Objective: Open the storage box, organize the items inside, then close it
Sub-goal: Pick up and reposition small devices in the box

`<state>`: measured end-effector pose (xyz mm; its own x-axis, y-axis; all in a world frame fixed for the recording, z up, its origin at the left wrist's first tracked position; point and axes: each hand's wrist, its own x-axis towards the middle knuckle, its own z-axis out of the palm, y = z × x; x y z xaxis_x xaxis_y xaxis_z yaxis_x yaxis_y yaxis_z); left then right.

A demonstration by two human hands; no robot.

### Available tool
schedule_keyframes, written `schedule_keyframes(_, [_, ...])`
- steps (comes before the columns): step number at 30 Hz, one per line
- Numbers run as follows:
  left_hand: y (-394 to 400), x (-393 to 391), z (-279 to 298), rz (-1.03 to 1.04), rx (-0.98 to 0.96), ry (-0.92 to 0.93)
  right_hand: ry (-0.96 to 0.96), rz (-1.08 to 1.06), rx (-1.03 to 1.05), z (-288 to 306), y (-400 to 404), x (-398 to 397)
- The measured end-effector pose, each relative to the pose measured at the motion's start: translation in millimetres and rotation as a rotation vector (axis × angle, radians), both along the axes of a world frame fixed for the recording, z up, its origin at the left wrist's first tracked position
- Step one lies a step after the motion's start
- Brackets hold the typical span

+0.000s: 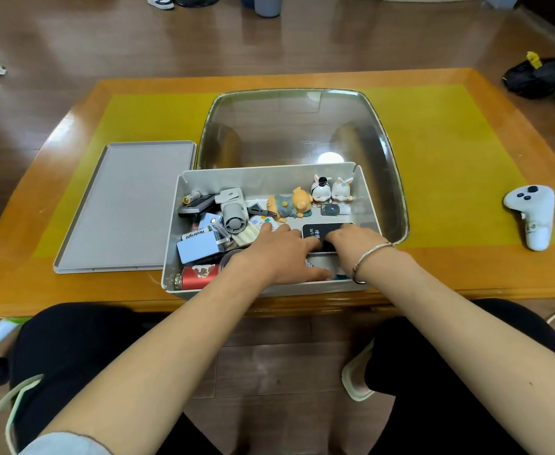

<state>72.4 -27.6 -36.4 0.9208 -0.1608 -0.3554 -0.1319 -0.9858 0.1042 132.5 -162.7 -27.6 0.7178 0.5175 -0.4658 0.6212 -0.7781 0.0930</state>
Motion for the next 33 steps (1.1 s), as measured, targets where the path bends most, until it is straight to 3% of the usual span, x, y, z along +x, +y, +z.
schedule_keyframes(5, [-2.0, 3.8, -3.0, -0.020, 0.122, 0.104, 0.119, -0.016, -0.102, -6.6, -2.2, -1.5])
schedule_keyframes(10, [-4.1, 6.7, -4.3, 0.019, 0.105, 0.064, 0.133, -0.107, -0.143, -5.0, 4.3, -0.2])
schedule_keyframes(17, [-7.8, 8.6, -5.3, -0.014, 0.090, 0.030, 0.143, -0.184, -0.114, -3.0, 8.9, 4.8])
schedule_keyframes(33, [-6.7, 12.9, -10.7, -0.075, 0.114, 0.045, 0.181, -0.122, -0.025, -6.3, 1.5, 9.2])
